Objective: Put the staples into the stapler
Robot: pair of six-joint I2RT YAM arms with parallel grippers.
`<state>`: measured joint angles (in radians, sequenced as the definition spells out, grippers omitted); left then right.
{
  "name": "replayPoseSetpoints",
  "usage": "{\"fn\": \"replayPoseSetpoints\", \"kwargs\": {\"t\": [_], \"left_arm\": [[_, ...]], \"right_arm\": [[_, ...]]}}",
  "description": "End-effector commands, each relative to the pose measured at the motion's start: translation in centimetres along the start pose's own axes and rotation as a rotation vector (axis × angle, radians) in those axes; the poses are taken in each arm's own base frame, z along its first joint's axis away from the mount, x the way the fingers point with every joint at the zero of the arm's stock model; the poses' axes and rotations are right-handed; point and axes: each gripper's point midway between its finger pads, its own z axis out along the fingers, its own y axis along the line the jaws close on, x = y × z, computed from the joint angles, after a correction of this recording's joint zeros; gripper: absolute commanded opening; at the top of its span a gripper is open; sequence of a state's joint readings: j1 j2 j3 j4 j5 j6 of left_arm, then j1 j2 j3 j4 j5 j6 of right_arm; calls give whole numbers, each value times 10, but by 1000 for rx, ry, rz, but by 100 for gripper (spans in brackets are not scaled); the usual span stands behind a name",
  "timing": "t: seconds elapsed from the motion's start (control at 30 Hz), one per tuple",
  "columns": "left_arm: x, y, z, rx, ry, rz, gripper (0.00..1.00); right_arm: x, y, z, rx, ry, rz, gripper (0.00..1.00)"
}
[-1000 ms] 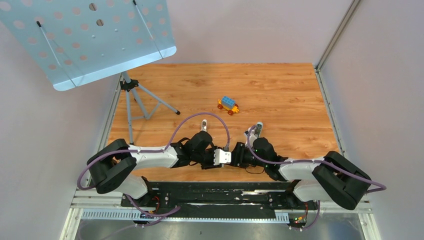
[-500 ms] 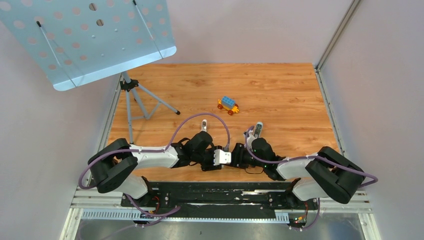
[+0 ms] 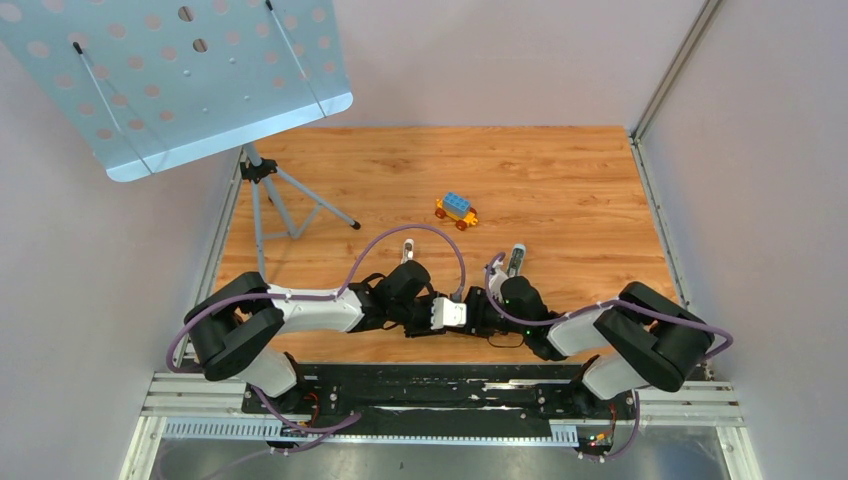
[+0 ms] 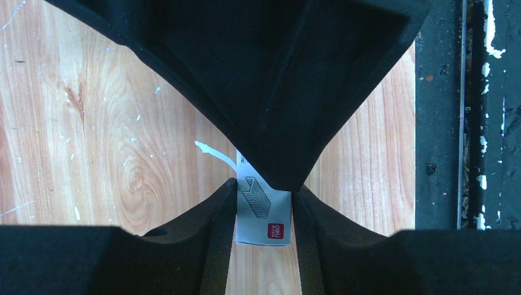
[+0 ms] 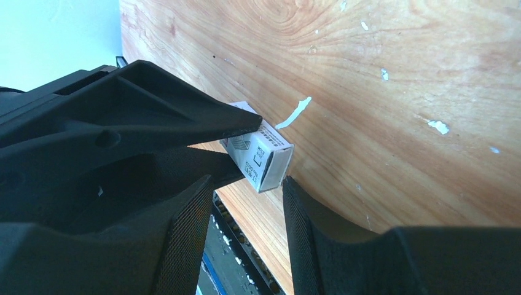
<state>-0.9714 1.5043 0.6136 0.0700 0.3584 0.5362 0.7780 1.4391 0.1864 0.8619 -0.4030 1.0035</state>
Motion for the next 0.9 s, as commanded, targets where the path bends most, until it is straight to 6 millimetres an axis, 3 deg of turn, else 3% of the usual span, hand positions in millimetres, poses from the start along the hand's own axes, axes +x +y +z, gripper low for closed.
{"fn": "replayPoseSetpoints", "kwargs": {"t": [0.0, 0.87], "left_arm": [[4, -3, 3, 14, 21, 4, 39], [1, -6, 3, 8, -17, -20, 41]], "right_arm": [[-4, 6, 1, -48, -9, -9, 49], [-13, 15, 9, -104, -42, -16, 45]]}}
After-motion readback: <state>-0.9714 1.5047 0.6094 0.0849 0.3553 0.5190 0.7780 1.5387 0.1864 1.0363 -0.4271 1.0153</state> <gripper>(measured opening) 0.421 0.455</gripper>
